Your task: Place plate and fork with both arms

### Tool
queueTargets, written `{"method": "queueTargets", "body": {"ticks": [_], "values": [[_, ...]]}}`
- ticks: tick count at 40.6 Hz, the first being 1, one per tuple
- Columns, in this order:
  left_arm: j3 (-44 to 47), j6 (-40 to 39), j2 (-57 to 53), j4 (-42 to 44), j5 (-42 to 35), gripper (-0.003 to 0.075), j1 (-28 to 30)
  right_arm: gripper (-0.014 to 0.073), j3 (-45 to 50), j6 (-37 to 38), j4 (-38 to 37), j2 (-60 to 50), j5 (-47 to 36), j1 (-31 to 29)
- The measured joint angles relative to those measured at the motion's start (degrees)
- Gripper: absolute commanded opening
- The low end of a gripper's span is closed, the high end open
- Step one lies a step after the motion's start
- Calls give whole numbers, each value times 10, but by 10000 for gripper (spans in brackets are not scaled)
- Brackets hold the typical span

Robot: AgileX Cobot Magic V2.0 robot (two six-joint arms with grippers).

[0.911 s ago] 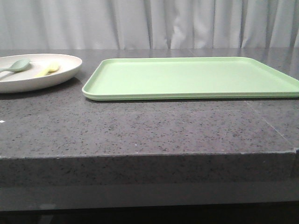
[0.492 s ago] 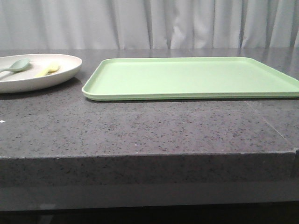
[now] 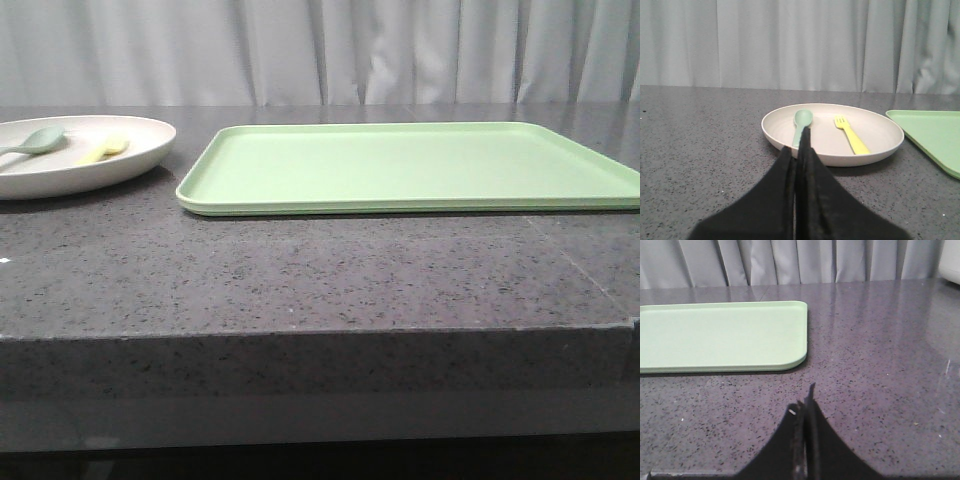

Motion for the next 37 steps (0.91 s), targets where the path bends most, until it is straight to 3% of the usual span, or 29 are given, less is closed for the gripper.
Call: {"method": "queueTargets", "body": {"ticks": [22, 37], "values": [[0, 0, 0, 0, 0, -18, 0, -67, 0, 0, 0, 0, 0, 0], [0, 0, 0, -19, -71, -18, 0, -67, -4, 0, 0, 0, -20, 0]]}}
